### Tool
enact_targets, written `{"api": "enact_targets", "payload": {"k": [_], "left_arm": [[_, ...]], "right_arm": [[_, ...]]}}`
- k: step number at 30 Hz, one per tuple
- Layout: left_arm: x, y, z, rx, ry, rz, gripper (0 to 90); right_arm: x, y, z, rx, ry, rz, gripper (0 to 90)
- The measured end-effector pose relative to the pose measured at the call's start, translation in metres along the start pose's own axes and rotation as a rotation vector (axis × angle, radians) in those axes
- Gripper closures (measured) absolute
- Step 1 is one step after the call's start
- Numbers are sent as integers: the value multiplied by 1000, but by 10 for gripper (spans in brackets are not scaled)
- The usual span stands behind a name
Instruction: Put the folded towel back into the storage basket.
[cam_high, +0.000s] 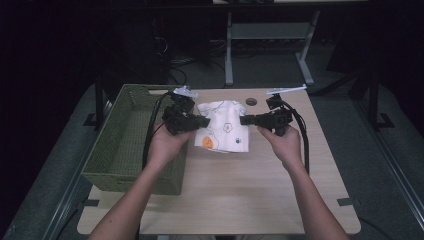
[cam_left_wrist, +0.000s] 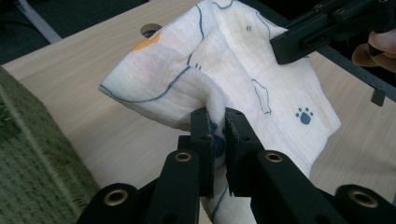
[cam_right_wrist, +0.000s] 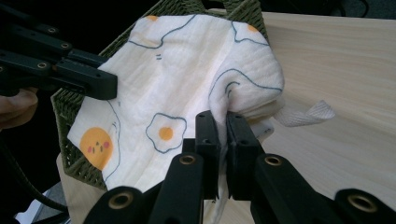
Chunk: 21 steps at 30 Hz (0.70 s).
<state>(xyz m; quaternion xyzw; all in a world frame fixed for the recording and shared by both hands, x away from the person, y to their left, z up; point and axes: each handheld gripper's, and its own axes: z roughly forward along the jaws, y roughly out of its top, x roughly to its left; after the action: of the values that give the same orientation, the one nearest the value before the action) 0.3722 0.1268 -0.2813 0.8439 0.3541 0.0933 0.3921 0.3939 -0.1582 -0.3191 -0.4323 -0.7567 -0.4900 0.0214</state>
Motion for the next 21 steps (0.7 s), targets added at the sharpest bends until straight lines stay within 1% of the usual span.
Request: {"api": "enact_targets", "payload": {"k": [1,2,4,7,12,13,14,20,21], "left_arm": [[1,0,-3,-1,1,4,838],[4,0,-7,-2,4,6,838],[5,0,-9,4,9,9,838],[11,0,-19,-2,19,1,838],[18,-1,-32,-11,28,5,837],[18,-1,-32,-11,28,5,837],[21,-2,-36,-16,29,-1,837],[29,-5,-50,-17,46,-5,837],[29,-5,-50,-17,46,-5,838]], "right_arm": [[0,0,0,0,0,0,850],[4,4,3,2,2,-4,850],[5,6,4,2,2,-7,850],[13,14,8,4,6,-21,850],[23,23,15,14,7,-43,850],[25,25,16,14,9,-42,850],[27,27,17,16,10,-44,850],[39,36,26,23,16,-61,849],[39,36,26,23,16,-61,849]]}}
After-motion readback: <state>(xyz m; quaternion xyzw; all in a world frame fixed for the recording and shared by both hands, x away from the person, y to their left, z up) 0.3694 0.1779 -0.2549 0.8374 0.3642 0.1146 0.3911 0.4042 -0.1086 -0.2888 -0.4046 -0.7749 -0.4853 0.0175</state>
